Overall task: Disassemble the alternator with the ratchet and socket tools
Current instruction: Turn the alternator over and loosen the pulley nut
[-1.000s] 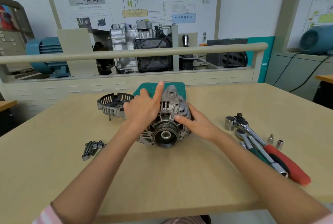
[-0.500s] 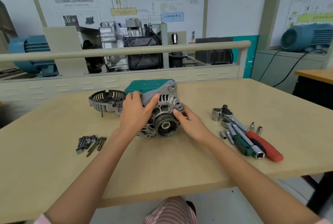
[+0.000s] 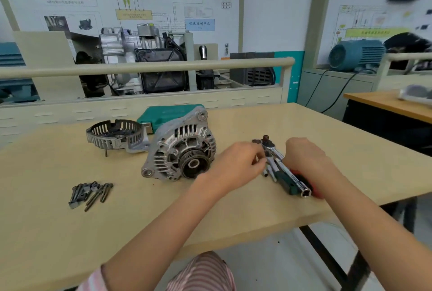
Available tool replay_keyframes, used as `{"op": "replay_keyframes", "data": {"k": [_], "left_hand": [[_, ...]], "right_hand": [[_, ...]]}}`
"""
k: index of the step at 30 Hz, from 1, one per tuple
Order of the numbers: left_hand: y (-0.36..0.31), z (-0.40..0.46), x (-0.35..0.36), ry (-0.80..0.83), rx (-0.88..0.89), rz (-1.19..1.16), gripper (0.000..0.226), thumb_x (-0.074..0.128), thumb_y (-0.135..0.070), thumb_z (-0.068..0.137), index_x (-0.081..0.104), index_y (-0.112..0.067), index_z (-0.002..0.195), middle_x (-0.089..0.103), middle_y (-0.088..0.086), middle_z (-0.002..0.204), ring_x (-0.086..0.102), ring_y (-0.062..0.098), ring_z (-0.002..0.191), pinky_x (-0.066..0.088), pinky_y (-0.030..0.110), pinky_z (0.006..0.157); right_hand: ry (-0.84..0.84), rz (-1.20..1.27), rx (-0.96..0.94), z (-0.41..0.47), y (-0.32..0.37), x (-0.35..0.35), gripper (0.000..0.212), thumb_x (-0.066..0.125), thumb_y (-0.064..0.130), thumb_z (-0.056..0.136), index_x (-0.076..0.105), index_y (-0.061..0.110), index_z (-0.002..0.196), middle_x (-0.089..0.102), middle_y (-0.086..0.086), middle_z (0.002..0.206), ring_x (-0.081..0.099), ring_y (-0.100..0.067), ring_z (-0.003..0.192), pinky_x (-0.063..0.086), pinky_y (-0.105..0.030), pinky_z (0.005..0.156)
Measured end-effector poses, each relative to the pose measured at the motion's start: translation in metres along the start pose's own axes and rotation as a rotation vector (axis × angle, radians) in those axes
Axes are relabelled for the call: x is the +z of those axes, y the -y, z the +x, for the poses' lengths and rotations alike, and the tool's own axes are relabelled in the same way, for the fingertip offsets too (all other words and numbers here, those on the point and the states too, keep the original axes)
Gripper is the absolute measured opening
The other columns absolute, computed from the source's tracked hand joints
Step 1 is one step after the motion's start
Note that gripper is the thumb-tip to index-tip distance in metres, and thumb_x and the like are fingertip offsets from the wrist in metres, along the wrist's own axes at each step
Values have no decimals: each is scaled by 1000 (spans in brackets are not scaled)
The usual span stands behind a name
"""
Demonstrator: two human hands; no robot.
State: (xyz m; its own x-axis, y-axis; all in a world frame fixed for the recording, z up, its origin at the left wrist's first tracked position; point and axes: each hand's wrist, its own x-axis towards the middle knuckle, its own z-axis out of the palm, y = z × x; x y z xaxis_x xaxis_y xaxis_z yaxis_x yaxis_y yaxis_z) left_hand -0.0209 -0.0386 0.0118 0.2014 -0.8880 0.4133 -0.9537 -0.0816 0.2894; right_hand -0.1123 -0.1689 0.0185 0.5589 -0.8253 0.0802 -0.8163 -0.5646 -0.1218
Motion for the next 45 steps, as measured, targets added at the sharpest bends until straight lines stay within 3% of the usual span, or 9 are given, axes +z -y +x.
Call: {"op": "replay_keyframes", "data": {"k": [8,12,16,23,25,29,33,37,45], "left_hand": [[20,5,46,102,-239,-218,20,51,-23,92,65,-11,83,53,-3,68,47,16,68,29,19,48],[28,6,52,90,-323,-236,23,52,-25,92,67,-10,100,61,2,88,51,15,79,35,24,63],[27,9,53,91,-349,-198,24,51,-29,91,59,-14,108,63,7,99,56,21,85,49,32,76],[28,11,56,112,-323,-172,27,49,-29,91,63,-16,110,64,7,105,58,22,93,50,33,80],[29,11,56,100,-319,-185,27,49,-27,92,63,-13,110,65,9,105,58,22,92,49,31,79],[33,12,55,61,-342,-236,26,51,-28,92,62,-13,109,61,3,93,53,16,82,40,24,63],[27,19,51,6,-394,-471,26,49,-29,96,59,-13,113,60,1,96,56,14,86,42,21,68],[3,27,42,145,-481,-1241,15,46,-24,99,56,-14,97,61,5,87,62,12,74,54,20,70],[20,22,24,24,-589,-1295,12,38,-21,102,46,-13,101,43,1,73,45,10,56,44,21,47]], "right_hand": [[112,-82,-81,4,-8,3,32,55,9,87,34,12,64,40,-2,67,49,-22,71,28,-21,44],[181,-79,-86,10,-1,-1,29,54,7,88,37,10,63,43,-2,64,48,-16,60,33,-18,44],[220,-103,-103,12,5,-1,28,52,7,90,38,10,65,55,-5,80,63,-23,87,37,-18,48],[284,-208,-123,20,13,3,29,56,8,88,39,11,65,62,-9,100,64,-22,100,49,-26,77],[298,-250,-131,23,14,4,29,56,10,89,39,11,65,57,-4,85,62,-23,92,46,-25,71],[299,-273,-134,24,12,3,24,53,18,91,43,8,72,39,-1,69,47,-19,75,39,-24,58],[261,-223,-194,24,14,-12,28,42,32,97,52,7,103,56,-6,91,50,-24,88,40,-28,74],[185,-70,-241,25,21,-33,33,37,29,98,44,6,76,42,-5,65,43,-20,60,32,-25,51],[403,649,-288,45,42,-31,40,42,40,96,55,8,75,48,-2,55,36,-12,43,30,-22,42]]}}
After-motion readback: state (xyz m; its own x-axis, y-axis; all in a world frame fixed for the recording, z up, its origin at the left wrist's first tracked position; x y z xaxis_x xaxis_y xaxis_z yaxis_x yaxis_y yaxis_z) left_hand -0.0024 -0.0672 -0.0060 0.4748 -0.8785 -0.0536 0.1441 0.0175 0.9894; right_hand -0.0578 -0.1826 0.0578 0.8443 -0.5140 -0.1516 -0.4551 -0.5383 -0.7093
